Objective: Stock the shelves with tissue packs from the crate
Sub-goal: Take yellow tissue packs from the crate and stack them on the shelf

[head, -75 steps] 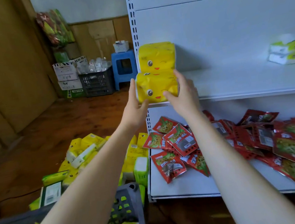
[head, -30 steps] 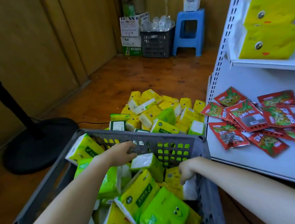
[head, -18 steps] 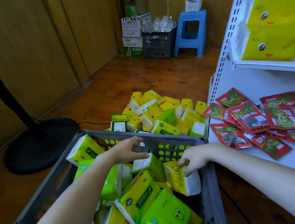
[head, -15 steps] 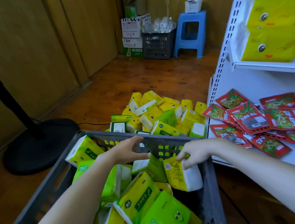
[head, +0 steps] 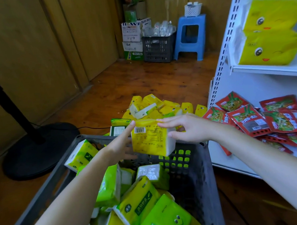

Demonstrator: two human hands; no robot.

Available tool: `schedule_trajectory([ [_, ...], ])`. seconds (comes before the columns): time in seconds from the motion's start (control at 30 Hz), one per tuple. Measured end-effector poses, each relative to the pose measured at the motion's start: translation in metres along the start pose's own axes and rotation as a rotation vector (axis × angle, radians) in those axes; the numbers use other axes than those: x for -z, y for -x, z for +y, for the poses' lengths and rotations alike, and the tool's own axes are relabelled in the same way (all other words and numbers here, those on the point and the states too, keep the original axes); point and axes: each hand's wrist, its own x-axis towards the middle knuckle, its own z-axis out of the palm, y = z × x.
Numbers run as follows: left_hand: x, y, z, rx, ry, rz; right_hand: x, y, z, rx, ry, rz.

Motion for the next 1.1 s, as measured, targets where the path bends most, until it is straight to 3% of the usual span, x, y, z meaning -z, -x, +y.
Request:
schedule_trajectory([
  [0.2, -0.007, -0.005, 0.007, 0.028, 0.194, 0.088, -0.013, -0.008, 0.004, 0.092, -0.087, 0.106],
  [0.3, -0.009, -0.005, 0.010, -0.028, 0.271, 0.124, -0.020, -0.012, 0.004, 0.045, -0.407, 0.331],
  [0.4, -0.012, -0.004, 0.016, -0.146, 0.340, 0.185, -0.026, -0.020, 0.004, -0.163, -0.756, 0.615],
  [0.5, -0.016, -0.004, 0.019, -0.260, 0.297, 0.232, -0.025, -0.022, -0.002, -0.448, -1.186, 0.484],
  [0.6, -0.024, -0.004, 0.021, -0.355, 0.201, 0.205, -0.027, -0.022, -0.006, -0.489, -1.414, 0.382],
  [0.73, -0.032, 0.002, 0.026, -0.454, 0.046, 0.129, -0.033, -0.024, 0.005, -0.404, -1.358, 0.485],
  [0.83, -0.030, 0.000, 0.022, -0.519, -0.064, 0.088, -0.033, -0.023, 0.012, -0.319, -1.147, 0.513],
  [1.1, -0.022, -0.009, 0.010, -0.614, -0.211, 0.151, -0.039, -0.022, 0.030, -0.185, -0.755, 0.480],
])
